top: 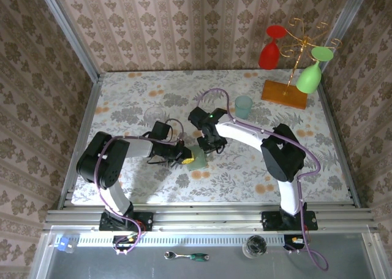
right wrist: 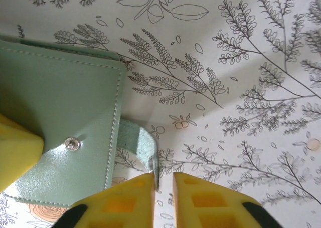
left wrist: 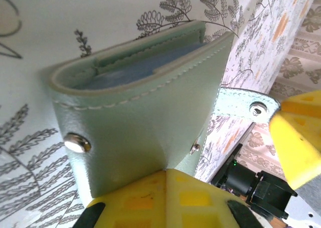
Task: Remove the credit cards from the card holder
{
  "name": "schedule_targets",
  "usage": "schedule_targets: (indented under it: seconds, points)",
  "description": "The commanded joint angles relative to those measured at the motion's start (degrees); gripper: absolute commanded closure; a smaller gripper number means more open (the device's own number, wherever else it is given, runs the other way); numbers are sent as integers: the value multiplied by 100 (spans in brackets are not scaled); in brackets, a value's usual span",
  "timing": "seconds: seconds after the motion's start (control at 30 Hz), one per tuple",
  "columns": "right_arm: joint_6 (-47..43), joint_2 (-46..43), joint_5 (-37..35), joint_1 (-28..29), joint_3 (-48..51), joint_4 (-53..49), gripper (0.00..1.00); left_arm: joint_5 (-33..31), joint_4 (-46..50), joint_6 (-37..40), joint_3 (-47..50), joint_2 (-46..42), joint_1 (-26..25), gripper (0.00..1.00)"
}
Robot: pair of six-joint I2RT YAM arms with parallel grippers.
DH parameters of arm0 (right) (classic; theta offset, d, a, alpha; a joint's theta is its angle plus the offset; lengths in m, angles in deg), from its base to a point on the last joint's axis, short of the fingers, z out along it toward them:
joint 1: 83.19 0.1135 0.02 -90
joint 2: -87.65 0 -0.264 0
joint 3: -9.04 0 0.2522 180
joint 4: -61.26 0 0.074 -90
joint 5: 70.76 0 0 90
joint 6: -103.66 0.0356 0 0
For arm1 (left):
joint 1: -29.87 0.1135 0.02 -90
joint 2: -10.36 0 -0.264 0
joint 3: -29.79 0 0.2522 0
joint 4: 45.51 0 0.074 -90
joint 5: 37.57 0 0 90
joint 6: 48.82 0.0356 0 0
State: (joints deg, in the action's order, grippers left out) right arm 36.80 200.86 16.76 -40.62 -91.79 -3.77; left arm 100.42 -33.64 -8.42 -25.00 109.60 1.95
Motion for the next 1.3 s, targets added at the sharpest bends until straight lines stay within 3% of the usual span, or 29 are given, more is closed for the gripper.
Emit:
schedule_targets:
  seconds: [0.0, 0.4, 1.1, 1.27]
  points:
    - [239, -236, 753, -136, 329, 555, 79, -949, 602, 155, -73, 73, -88, 95]
    - [619, -286, 1505, -416, 1032, 1460, 71, -1041, 698, 36, -208, -178, -176, 90]
    - [1050, -485, 2462, -697, 1867, 2744, 78, -1072, 852, -49, -461, -513, -212, 89]
    - [1140, -484, 2614, -722, 1917, 2950, 78, -1485, 1522, 274, -689, -298, -214, 90]
